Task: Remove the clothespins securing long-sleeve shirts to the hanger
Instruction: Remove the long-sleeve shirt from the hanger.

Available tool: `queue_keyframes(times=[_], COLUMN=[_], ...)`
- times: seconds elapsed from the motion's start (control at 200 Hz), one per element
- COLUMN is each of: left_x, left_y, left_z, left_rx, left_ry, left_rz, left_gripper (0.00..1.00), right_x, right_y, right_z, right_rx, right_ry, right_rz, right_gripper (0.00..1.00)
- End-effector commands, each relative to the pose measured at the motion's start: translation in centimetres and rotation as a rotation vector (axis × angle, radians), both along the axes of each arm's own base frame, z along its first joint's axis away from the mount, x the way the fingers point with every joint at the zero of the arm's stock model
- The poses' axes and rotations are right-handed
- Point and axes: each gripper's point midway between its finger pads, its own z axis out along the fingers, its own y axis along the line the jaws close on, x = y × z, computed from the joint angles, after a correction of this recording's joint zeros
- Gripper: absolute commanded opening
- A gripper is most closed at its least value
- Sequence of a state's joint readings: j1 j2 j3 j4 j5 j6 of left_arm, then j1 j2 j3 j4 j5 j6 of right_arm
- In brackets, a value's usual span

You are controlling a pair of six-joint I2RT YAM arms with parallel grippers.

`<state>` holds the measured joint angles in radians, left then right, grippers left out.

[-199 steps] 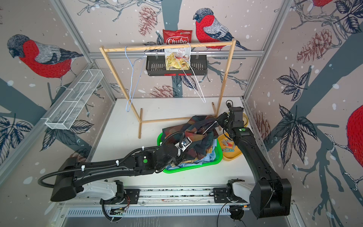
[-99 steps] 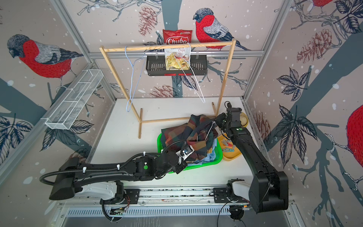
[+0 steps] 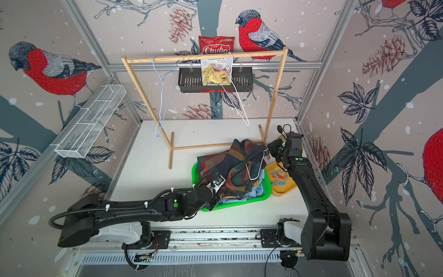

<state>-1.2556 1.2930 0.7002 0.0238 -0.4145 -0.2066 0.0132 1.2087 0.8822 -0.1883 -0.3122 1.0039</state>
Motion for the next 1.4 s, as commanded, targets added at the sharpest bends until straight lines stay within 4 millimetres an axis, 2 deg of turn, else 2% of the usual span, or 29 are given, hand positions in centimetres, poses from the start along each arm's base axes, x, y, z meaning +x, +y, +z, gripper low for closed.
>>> queue_keyframes(times=[0.0,0.02,0.065,0.09,0.165,0.21,0.35,0.43,0.485,0.55,0.64,0.715,0.725,0.74,0.871,0.961,1.106,1.246,1.396], left_x=[1.4,1.5,1.3,0.9,-1.0,-1.9,-4.4,-4.9,-5.0,-4.8,-3.8,-4.0,-4.0,-3.9,-2.5,-1.4,-0.8,-0.1,0.5], left_y=[-0.2,-0.4,-0.8,-1.0,-1.5,-1.6,-2.1,-2.2,-2.8,-3.8,-5.2,-6.6,-6.9,-7.2,-8.7,-9.7,-11.2,-11.6,-11.8], left_z=[1.2,1.6,3.0,3.9,6.5,7.7,11.8,14.4,15.8,16.3,15.5,14.4,15.3,15.6,15.6,14.4,13.1,12.2,12.3], left_rx=[-0.022,-0.015,-0.014,-0.012,0.019,0.032,-0.018,-0.072,-0.091,-0.069,0.027,0.083,0.065,0.059,0.068,0.116,0.137,0.149,0.145], left_ry=[-0.002,-0.012,-0.047,-0.083,-0.232,-0.286,-0.364,-0.396,-0.417,-0.453,-0.526,-0.546,-0.552,-0.555,-0.551,-0.529,-0.506,-0.487,-0.492], left_rz=[0.051,0.044,0.013,-0.008,-0.091,-0.132,-0.247,-0.258,-0.272,-0.29,-0.29,-0.348,-0.348,-0.349,-0.345,-0.337,-0.358,-0.348,-0.323], left_gripper=[0.0,0.01,0.3,0.43,0.66,0.72,0.83,0.86,0.87,0.83,0.8,0.78,0.78,0.77,0.71,0.66,0.59,0.48,0.26], right_x=[0.2,0.1,-0.1,-0.3,-0.6,-0.8,-1.1,-1.2,-1.2,-1.3,-1.5,-1.5,-1.5,-1.6,-1.7,-1.9,-2.0,-2.1,-2.2], right_y=[0.8,1.1,1.4,1.5,1.7,1.9,2.3,2.4,2.5,2.5,2.6,2.7,2.7,2.7,2.8,2.9,2.9,2.9,3.1], right_z=[1.4,1.5,1.6,1.6,1.5,1.3,1.0,1.1,1.4,1.6,1.6,1.5,1.5,1.5,1.6,1.7,1.7,2.1,2.2], right_rx=[-0.004,-0.01,-0.025,-0.03,-0.03,-0.031,-0.031,-0.035,-0.041,-0.048,-0.047,-0.046,-0.047,-0.047,-0.045,-0.044,-0.043,-0.037,-0.031], right_ry=[-0.055,-0.055,-0.056,-0.054,-0.055,-0.052,-0.046,-0.048,-0.053,-0.058,-0.06,-0.057,-0.058,-0.058,-0.065,-0.07,-0.071,-0.081,-0.085], right_rz=[0.017,0.022,0.022,0.022,0.018,0.018,0.025,0.025,0.026,0.026,0.024,0.027,0.027,0.028,0.032,0.036,0.038,0.042,0.049], right_gripper=[0.0,0.0,0.0,0.0,0.0,0.0,0.0,0.0,0.0,0.0,0.0,0.0,0.0,0.0,0.0,0.0,0.0,0.0,0.0])
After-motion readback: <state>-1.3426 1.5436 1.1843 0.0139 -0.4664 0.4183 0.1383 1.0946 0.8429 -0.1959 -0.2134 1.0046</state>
